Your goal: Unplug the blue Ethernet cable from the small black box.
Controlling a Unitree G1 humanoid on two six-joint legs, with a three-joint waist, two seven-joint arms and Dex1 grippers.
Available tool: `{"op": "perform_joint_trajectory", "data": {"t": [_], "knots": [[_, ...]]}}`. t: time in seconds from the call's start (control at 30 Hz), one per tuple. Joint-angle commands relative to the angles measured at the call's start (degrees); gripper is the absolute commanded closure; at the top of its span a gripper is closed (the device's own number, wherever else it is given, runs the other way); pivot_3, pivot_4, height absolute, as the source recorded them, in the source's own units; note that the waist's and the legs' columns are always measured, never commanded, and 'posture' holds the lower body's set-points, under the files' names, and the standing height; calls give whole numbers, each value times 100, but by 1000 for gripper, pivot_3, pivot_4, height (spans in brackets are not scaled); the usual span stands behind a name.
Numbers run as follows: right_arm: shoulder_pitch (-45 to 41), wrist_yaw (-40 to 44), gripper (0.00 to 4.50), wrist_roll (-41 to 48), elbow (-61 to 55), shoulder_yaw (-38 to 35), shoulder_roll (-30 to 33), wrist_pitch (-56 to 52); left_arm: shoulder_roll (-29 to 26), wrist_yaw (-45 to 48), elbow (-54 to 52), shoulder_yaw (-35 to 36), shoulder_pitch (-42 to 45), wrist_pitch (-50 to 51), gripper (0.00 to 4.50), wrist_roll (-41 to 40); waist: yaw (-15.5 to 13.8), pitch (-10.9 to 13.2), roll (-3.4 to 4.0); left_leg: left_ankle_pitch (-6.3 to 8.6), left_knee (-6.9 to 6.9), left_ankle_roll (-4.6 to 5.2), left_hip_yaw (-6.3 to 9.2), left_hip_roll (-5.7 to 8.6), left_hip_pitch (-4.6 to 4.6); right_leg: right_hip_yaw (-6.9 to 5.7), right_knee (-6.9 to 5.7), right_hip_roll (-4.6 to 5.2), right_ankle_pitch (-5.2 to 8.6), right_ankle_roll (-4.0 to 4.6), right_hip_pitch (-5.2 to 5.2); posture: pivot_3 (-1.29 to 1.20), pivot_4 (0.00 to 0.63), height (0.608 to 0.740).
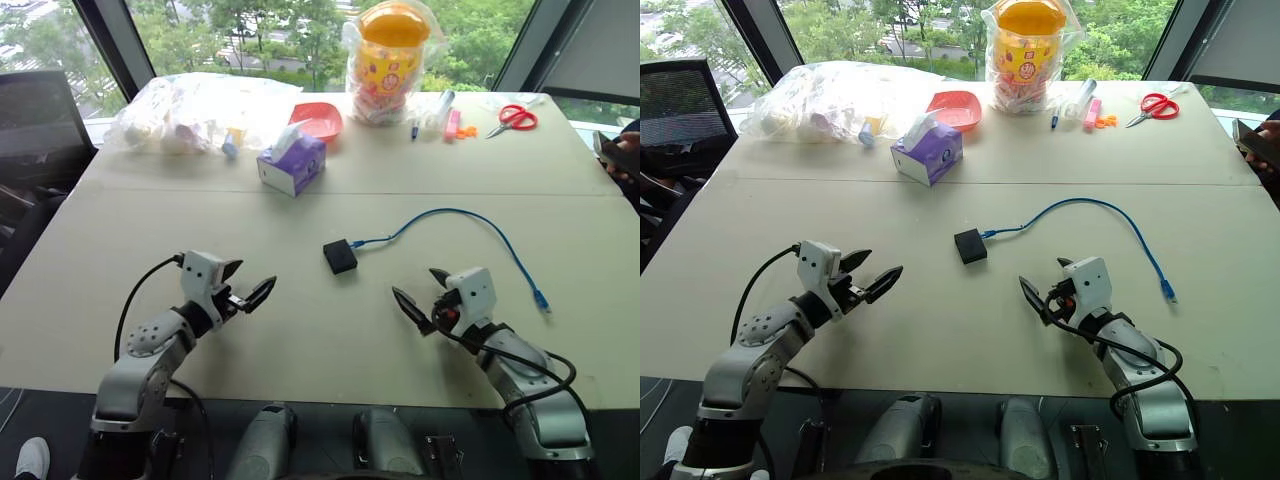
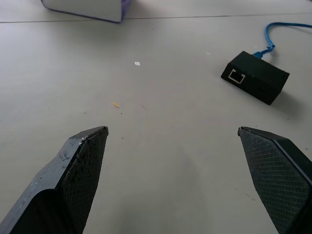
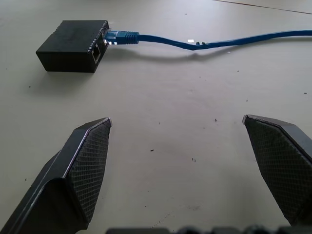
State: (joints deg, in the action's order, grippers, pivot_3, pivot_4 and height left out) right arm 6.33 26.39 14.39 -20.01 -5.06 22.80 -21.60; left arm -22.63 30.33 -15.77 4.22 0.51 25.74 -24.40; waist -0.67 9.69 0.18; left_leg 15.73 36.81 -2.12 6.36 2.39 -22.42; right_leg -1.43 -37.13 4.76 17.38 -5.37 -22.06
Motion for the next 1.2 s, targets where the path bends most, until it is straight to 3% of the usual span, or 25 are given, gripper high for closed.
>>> {"op": "perform_joint_trajectory", "data": {"t": [0.03, 0.47, 0.63, 0.73, 0.83, 1.0, 1.2], "knots": [[-120, 131, 0, 224, -281, -143, 134, -136, -141, 199, -92, 87, 27, -22, 49, -83, 1, 0, 0, 0, 0, 0, 0, 0, 0, 0, 0, 0, 0, 0, 0, 0, 150, 740], [-846, 432, 0, 371, -56, -188, 637, -588, -319, 552, 343, 196, 420, 75, 49, -195, 5, 0, 0, -1, 4, 0, -3, 0, 0, 0, -7, -6, -2, 0, -2, 0, 150, 740], [-1901, 926, 0, 379, 362, 38, 1234, -1121, -602, 977, 459, 185, 582, 397, 49, -425, 25, 3, 5, -4, 6, -4, -4, 0, 0, 0, -11, -7, -5, 5, -4, 0, 150, 740], [-3351, 2052, 0, -95, 1497, 919, 1871, -998, -800, 1314, 746, 102, 884, 398, 49, -385, 67, 8, 10, -5, 8, -5, -8, 0, 0, 0, -12, -8, -8, 9, -6, 0, 150, 740], [-4491, 2935, 0, -568, 2699, 1745, 2091, -822, -788, 1342, 996, 120, 1135, 303, 49, -323, 144, 21, 14, -11, 16, -8, -12, -1, -3, -6, -17, -11, -17, 14, -12, 0, 150, 740], [-6191, 4157, 0, -1358, 5129, 2806, 1596, -251, -679, 1251, 995, 159, 1171, 247, 49, -290, 184, 25, 7, -13, 12, -12, -19, -2, -5, -3, -17, -9, -24, 0, -18, 0, 150, 740], [-7216, 4561, 0, -1954, 7222, 3147, 767, 539, -674, 1158, 747, 301, 887, 242, 49, -279, 177, 28, 5, -37, 0, -58, -21, -2, -23, 0, -14, -4, -25, -1, -44, 0, 150, 740]]}}
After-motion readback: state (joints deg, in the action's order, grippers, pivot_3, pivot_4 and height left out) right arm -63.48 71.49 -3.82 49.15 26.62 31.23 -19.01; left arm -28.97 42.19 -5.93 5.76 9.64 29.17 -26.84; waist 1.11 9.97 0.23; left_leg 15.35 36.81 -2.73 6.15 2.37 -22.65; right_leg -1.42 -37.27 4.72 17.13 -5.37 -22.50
